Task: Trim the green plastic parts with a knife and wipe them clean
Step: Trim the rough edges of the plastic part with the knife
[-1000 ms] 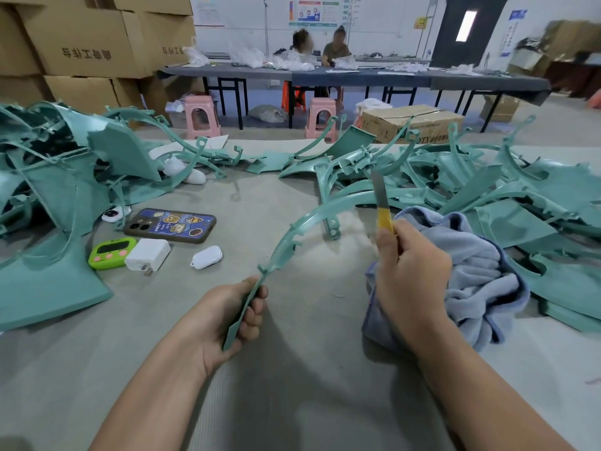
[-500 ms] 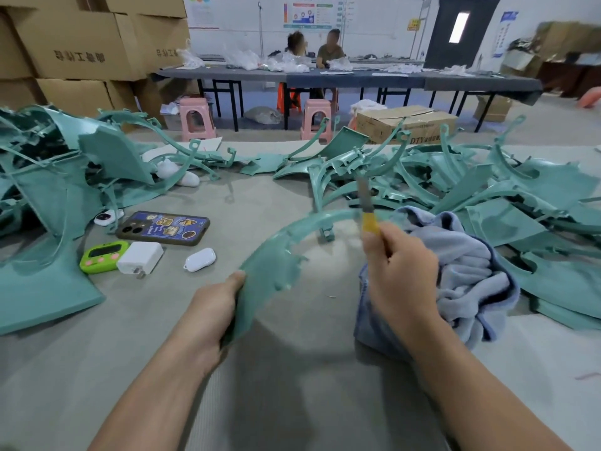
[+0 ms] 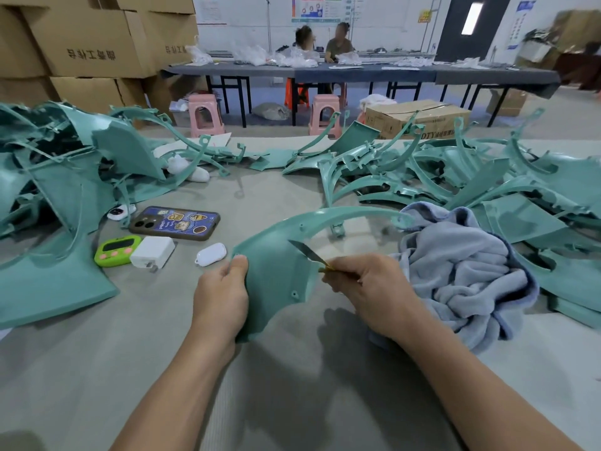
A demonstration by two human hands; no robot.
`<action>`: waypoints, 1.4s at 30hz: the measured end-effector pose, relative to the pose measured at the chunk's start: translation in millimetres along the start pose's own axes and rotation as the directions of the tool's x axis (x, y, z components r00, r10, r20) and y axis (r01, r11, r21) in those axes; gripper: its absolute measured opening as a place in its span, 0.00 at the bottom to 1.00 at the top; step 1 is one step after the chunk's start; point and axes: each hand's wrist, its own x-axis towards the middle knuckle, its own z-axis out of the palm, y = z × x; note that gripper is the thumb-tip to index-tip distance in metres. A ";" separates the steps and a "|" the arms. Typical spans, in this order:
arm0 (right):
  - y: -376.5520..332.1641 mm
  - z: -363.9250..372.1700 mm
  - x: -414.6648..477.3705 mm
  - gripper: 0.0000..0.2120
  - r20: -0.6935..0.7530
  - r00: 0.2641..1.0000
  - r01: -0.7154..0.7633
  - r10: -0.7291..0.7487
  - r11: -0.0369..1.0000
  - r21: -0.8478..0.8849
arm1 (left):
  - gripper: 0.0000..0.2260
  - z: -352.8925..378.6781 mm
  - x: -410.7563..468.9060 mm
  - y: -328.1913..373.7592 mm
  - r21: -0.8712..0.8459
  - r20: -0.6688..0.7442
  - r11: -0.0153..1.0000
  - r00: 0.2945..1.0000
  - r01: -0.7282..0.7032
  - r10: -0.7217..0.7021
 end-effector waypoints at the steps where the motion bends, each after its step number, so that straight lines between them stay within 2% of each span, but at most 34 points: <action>1: -0.7 0.3 -0.1 0.07 0.038 0.999 0.004 -0.005 0.999 0.040 | 0.19 -0.1 -1.3 0.4 -0.055 0.042 0.998 0.998 0.044 -0.041; 4: -1.6 -5.4 0.7 0.09 0.074 0.997 0.007 -0.014 0.996 0.089 | 0.20 -2.4 -5.2 3.5 -0.100 0.154 0.984 0.979 0.150 -0.133; 7: -3.5 -8.4 1.5 0.15 -0.012 1.000 0.029 -0.028 0.981 0.192 | 0.19 -2.3 -8.7 6.4 -0.101 0.255 0.972 0.949 0.214 -0.183; 9: -2.7 -5.5 1.5 0.12 -0.062 0.998 0.023 -0.009 0.975 0.222 | 0.19 -0.1 -10.4 8.4 -0.088 0.277 0.969 0.940 0.232 -0.200; 12: -2.6 0.7 -0.2 0.08 0.065 0.997 0.025 -0.037 0.982 0.186 | 0.19 0.2 -11.9 9.3 -0.117 0.290 0.952 0.926 0.284 -0.240; 14: -4.1 1.4 -0.1 0.08 0.111 0.992 0.021 -0.055 0.957 0.288 | 0.18 -0.8 -12.4 10.2 -0.156 0.302 0.938 0.919 0.309 -0.252; 18: -3.8 -0.1 2.0 0.09 0.171 0.980 0.005 -0.098 0.879 0.477 | 0.20 -0.5 -10.6 11.8 -0.177 0.252 0.932 0.930 0.316 -0.267; 21: -3.4 4.8 3.2 0.08 0.169 0.984 -0.053 -0.058 0.808 0.587 | 0.23 2.9 -9.1 10.7 -0.173 0.221 0.936 0.938 0.307 -0.267; 24: -9.6 11.7 0.7 0.13 0.184 0.980 -0.065 -0.071 0.763 0.643 | 0.21 5.3 -7.5 8.8 -0.161 0.201 0.944 0.946 0.288 -0.254; 25: -10.6 11.8 0.2 0.11 0.212 0.973 -0.076 -0.087 0.750 0.657 | 0.22 5.3 -5.8 8.0 -0.174 0.184 0.942 0.949 0.288 -0.256; 27: -10.4 9.3 -0.5 0.08 0.269 0.957 -0.098 -0.109 0.749 0.655 | 0.24 3.5 -2.8 6.0 -0.210 0.164 0.933 0.951 0.292 -0.261; 29: -9.9 7.5 -1.3 0.08 0.291 0.951 -0.118 -0.102 0.751 0.649 | 0.21 1.0 -3.4 6.0 -0.250 0.174 0.920 0.948 0.303 -0.265; 31: -12.2 8.3 -2.3 0.09 0.259 0.964 -0.131 -0.066 0.727 0.674 | 0.19 0.7 -4.9 6.9 -0.256 0.185 0.921 0.950 0.292 -0.250; 33: -13.0 11.0 -2.7 0.13 0.224 0.973 -0.120 -0.050 0.719 0.685 | 0.22 1.4 -6.7 7.5 -0.255 0.195 0.929 0.955 0.269 -0.223; 37: -7.7 6.6 -1.9 0.08 0.300 0.950 -0.131 -0.092 0.750 0.648 | 0.17 -1.7 -2.2 5.0 -0.285 0.136 0.929 0.969 0.237 -0.206; 42: -7.1 4.2 -1.9 0.08 0.233 0.971 -0.112 -0.056 0.755 0.646 | 0.14 -5.5 1.5 4.5 -0.308 0.123 0.919 0.968 0.248 -0.221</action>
